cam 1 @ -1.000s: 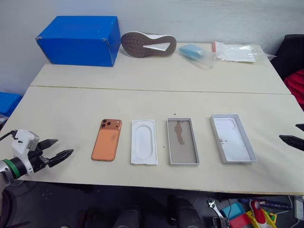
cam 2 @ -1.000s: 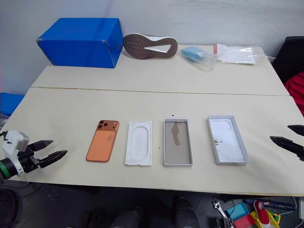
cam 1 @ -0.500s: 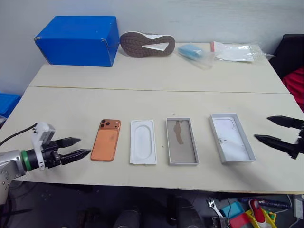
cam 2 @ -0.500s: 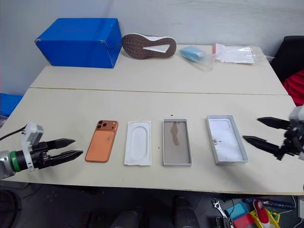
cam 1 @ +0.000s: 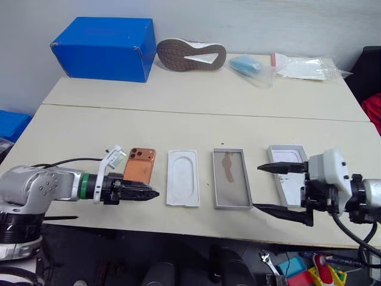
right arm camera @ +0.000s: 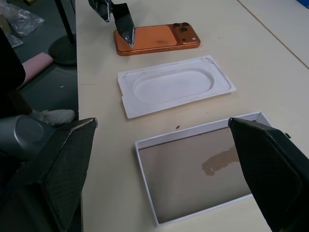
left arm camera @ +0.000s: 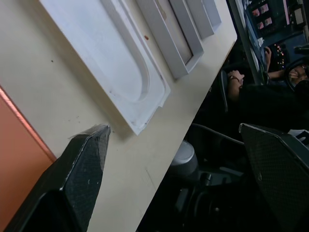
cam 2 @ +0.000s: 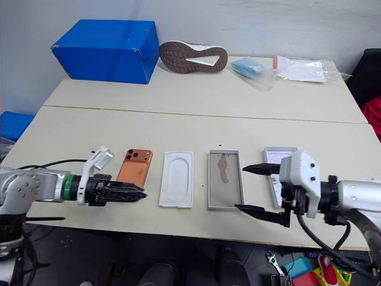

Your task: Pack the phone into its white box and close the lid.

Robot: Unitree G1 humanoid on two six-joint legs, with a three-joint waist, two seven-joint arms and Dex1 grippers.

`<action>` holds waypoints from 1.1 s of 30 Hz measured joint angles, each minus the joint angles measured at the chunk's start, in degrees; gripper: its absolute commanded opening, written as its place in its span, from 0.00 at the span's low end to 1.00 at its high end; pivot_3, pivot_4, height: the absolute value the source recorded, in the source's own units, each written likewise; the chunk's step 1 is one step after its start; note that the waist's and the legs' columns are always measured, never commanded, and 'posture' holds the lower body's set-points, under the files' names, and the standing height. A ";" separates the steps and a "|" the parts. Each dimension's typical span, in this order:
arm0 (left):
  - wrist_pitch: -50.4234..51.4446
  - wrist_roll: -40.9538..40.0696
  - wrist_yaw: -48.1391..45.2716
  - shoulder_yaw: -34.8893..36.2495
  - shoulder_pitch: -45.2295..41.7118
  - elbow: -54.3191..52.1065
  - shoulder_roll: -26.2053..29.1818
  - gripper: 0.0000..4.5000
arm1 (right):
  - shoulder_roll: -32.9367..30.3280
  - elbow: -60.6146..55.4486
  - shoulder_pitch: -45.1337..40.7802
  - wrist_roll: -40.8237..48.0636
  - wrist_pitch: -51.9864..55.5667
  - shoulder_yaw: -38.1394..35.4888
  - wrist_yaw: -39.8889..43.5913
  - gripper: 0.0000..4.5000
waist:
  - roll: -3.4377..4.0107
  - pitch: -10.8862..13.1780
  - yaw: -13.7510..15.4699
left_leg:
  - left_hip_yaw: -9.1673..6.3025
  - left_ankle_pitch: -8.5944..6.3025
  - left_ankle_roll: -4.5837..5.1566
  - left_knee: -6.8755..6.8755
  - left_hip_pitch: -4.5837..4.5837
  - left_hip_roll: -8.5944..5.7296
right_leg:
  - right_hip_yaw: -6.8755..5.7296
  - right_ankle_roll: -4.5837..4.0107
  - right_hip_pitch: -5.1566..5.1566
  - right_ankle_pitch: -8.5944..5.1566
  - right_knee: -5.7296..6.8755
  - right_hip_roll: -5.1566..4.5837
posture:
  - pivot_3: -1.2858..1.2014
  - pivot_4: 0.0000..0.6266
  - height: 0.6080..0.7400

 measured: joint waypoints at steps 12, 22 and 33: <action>4.86 -6.57 11.76 -2.55 -0.35 4.12 -6.65 0.82 | 0.96 -2.05 2.03 -0.33 -0.44 1.18 -3.62 1.00 | -0.19 0.09 0.05 | -0.05 0.13 -0.18 0.03 0.05 0.02 | -0.02 0.00 0.01 0.00 0.13 -0.01 | 0.52 0.24 1.00; 5.03 -11.59 23.18 2.63 0.98 7.80 -14.58 0.56 | 0.95 -3.01 2.02 0.64 -0.19 1.05 -5.00 1.00 | -0.22 0.06 0.35 | -0.08 0.15 -0.14 0.18 0.06 -0.07 | -0.04 0.00 0.07 0.00 0.13 -0.07 | 0.52 0.24 1.00; 4.85 -15.59 29.82 5.88 2.64 9.99 -18.14 0.41 | 0.68 -2.97 1.25 1.84 0.41 0.48 -5.29 1.00 | -0.22 0.06 0.26 | -0.07 0.19 -0.24 0.21 0.11 -0.06 | -0.02 0.00 0.07 0.00 0.14 -0.07 | 0.52 0.24 1.00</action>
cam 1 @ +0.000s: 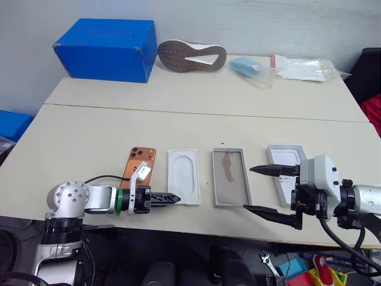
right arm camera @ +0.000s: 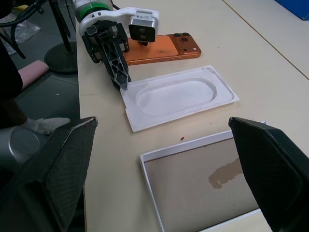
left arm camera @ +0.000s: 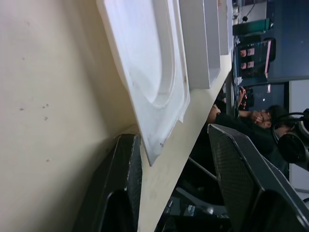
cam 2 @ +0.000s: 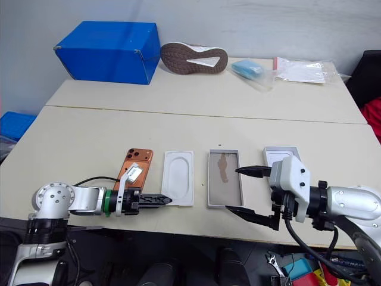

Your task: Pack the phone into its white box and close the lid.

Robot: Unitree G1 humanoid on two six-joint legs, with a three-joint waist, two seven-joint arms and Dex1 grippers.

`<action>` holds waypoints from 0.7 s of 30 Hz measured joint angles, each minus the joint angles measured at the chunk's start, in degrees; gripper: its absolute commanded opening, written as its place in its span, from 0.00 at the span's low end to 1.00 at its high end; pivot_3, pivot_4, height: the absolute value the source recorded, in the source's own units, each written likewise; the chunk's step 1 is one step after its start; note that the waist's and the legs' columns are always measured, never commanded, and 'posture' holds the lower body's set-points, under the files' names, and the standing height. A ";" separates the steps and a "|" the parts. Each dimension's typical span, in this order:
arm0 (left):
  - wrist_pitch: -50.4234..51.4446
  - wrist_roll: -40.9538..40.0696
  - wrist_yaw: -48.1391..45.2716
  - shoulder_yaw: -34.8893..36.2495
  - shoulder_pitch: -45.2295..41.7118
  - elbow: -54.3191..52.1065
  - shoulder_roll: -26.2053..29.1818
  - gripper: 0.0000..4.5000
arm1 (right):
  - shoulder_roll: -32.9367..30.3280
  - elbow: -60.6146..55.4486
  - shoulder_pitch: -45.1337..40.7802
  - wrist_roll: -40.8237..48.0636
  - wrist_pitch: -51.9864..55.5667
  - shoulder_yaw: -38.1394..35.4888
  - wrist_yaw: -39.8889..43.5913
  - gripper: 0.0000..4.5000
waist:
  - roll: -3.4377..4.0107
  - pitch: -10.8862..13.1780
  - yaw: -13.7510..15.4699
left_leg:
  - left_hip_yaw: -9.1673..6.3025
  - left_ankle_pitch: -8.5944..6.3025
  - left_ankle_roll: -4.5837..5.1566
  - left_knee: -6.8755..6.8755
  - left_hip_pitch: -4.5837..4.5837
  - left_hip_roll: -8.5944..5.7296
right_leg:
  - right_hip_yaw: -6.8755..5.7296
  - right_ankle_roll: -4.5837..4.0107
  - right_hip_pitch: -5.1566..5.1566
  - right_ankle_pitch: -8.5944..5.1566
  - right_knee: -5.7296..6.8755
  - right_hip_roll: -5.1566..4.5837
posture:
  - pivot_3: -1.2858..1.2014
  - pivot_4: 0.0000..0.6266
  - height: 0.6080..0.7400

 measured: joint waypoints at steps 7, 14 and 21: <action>0.23 -2.20 1.14 2.53 -0.15 0.85 -3.00 0.00 | -0.61 0.10 -0.51 0.05 0.91 -0.01 -0.04 1.00 | 0.17 -0.13 -0.05 | 0.00 0.09 -0.13 0.00 0.15 0.00 | 0.01 0.00 0.10 0.00 0.09 0.00 | 0.52 0.24 1.00; 0.29 -2.29 2.11 4.01 -0.07 1.37 -3.86 0.00 | -0.68 0.11 -0.13 -0.01 0.92 -0.12 -0.02 1.00 | 0.40 -0.26 -0.10 | -0.02 0.12 -0.17 0.00 0.39 0.02 | 0.02 -0.01 0.32 0.00 0.16 0.01 | 0.52 0.24 1.00; 0.22 -2.30 2.60 3.81 0.11 0.48 -3.78 0.00 | -0.68 0.28 -0.32 -0.20 0.91 -0.11 -0.07 1.00 | 0.40 -0.26 -0.10 | -0.04 0.12 -0.18 0.00 0.38 0.02 | 0.02 -0.01 0.31 0.00 0.15 0.01 | 0.52 0.24 1.00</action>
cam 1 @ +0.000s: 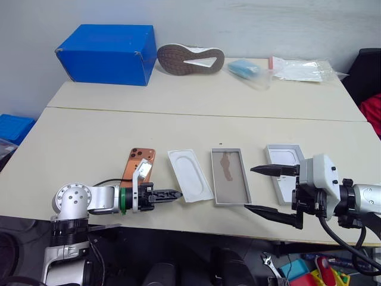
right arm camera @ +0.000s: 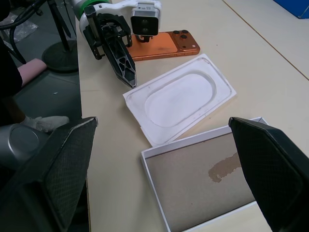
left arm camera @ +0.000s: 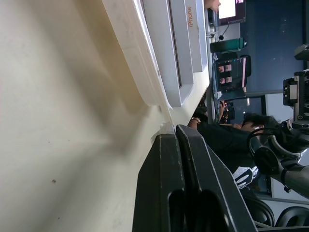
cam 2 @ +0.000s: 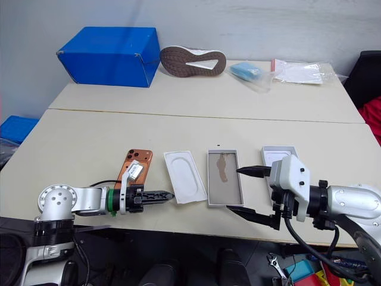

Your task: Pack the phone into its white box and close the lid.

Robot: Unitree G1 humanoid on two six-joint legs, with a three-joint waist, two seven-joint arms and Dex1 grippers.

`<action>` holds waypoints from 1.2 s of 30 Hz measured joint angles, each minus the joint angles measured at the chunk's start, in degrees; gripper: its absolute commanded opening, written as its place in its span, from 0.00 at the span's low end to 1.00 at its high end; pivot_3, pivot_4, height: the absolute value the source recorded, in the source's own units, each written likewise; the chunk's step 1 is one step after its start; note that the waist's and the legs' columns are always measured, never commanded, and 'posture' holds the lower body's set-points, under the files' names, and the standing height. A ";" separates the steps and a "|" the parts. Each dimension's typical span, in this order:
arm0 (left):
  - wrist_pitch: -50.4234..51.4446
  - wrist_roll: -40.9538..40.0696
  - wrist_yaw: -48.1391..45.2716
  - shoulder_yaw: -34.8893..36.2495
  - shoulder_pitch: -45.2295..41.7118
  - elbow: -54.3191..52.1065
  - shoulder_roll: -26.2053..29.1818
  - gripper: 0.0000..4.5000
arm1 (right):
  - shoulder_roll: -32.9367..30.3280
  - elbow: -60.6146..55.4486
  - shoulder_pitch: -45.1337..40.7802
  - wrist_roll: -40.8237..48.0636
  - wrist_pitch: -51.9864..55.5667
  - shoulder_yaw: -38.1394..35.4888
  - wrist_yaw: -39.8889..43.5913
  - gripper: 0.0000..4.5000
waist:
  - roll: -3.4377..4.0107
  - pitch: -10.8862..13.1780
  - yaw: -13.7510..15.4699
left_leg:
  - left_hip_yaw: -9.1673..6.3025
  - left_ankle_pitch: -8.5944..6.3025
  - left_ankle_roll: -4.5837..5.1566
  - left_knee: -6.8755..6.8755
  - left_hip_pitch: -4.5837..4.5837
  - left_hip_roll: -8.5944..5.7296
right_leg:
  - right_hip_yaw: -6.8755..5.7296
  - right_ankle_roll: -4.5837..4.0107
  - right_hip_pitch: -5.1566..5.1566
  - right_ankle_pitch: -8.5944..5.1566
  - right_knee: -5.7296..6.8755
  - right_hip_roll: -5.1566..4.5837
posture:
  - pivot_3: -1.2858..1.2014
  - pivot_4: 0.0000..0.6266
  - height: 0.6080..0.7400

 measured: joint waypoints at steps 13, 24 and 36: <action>-0.12 -7.09 9.07 -2.15 1.92 -3.01 3.95 0.47 | 0.23 0.34 -0.10 -1.03 -0.10 0.70 -0.41 1.00 | -0.25 0.15 0.10 | -0.05 0.00 -0.03 -0.07 -0.34 0.03 | -0.02 -0.02 -0.32 -0.01 -0.07 0.00 | 0.52 0.24 1.00; -0.78 -17.87 25.95 -2.64 0.91 -2.07 -0.22 0.47 | 0.85 0.25 0.68 -1.18 -0.21 0.75 -0.84 1.00 | -0.31 0.18 0.22 | -0.08 0.00 -0.01 -0.07 -0.35 -0.02 | -0.04 -0.02 -0.30 -0.01 -0.12 -0.02 | 0.52 0.24 1.00; -7.62 -28.08 34.84 -10.21 0.52 1.22 0.06 0.13 | 0.84 0.24 1.96 -1.20 -0.80 0.64 -0.86 1.00 | -0.31 0.18 0.20 | -0.08 0.01 -0.04 -0.06 -0.32 -0.04 | -0.05 -0.02 -0.28 -0.01 -0.12 -0.02 | 0.52 0.24 1.00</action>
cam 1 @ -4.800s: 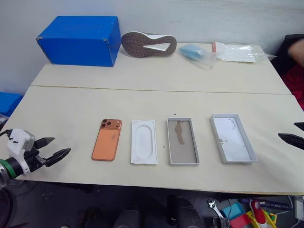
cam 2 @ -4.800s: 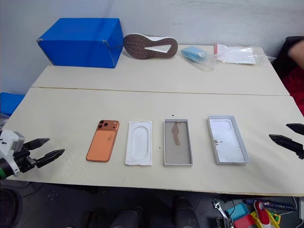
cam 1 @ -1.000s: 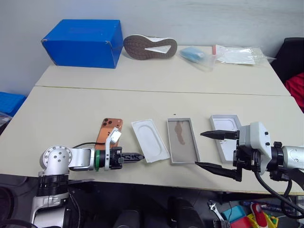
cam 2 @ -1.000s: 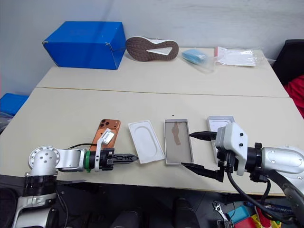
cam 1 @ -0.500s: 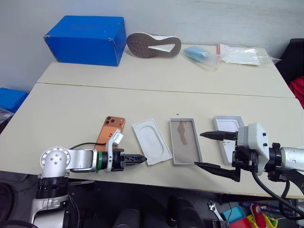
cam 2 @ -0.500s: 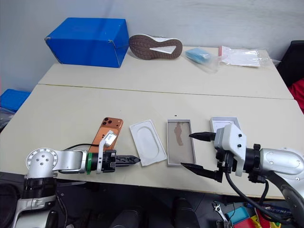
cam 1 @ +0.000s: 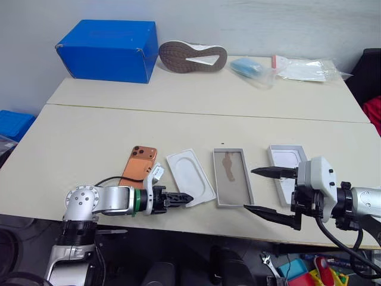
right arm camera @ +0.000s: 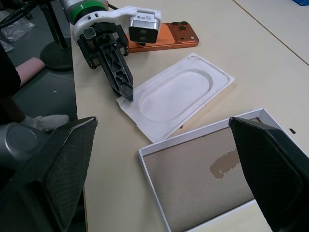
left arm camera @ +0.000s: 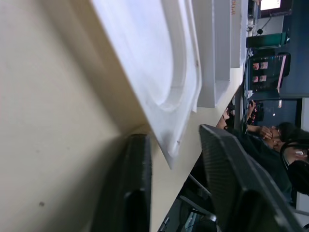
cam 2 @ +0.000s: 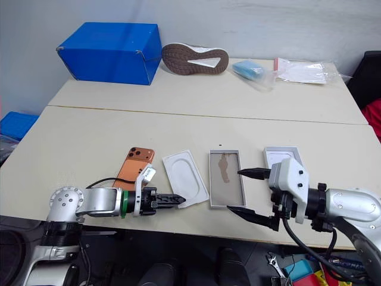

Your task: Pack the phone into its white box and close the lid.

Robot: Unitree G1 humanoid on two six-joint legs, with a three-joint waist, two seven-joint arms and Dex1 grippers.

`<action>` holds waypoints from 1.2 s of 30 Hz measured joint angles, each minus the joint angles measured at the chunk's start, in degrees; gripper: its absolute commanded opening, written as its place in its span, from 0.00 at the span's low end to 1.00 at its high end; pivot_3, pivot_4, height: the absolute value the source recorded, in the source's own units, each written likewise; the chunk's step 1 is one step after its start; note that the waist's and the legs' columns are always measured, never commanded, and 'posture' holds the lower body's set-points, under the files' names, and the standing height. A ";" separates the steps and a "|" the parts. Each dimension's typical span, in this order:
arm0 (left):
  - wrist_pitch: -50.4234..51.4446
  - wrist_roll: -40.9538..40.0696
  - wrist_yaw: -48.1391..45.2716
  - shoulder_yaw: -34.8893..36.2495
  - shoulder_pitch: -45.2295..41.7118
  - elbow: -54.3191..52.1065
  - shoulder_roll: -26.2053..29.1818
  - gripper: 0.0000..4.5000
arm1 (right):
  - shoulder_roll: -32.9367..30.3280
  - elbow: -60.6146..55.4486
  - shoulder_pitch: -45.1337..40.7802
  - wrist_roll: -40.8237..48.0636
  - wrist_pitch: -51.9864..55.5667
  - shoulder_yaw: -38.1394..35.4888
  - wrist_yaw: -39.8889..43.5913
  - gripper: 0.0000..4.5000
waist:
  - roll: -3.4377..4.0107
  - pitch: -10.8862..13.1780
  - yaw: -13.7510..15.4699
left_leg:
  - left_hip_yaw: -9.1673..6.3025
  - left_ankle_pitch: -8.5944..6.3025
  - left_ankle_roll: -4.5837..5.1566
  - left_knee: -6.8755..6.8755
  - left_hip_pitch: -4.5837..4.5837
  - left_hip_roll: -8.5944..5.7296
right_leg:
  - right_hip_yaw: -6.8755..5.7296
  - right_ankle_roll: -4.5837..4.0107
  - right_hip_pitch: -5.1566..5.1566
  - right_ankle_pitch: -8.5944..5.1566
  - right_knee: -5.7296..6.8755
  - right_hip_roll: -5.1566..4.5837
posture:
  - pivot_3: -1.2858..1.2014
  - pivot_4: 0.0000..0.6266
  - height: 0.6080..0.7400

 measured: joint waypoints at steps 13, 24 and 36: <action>-6.87 -11.24 2.48 -5.53 0.01 1.27 7.46 0.00 | -0.01 -0.07 -0.83 0.27 0.14 -0.01 -1.26 1.00 | -0.02 0.02 -0.27 | -0.01 0.03 -0.08 0.00 0.03 0.02 | -0.01 -0.01 0.01 0.00 0.02 0.03 | 0.52 0.24 1.00; 1.43 -9.09 -24.43 -2.92 -1.12 1.82 25.35 0.00 | -0.04 1.85 -3.22 -8.02 -4.03 10.50 0.48 1.00 | -0.15 0.17 -0.25 | -0.03 0.07 -0.11 -0.14 -0.02 -0.01 | -0.11 -0.11 -0.04 -0.06 -0.07 0.03 | 0.52 0.24 1.00; 2.30 16.10 -56.67 -3.23 -5.49 -0.41 29.57 0.00 | 2.49 19.61 -10.65 -26.59 -18.19 28.28 7.26 0.70 | -0.33 0.38 -0.59 | -0.03 0.08 -0.11 -0.21 -0.05 0.01 | -0.15 -0.17 -0.11 -0.10 -0.08 0.04 | 0.52 0.24 1.00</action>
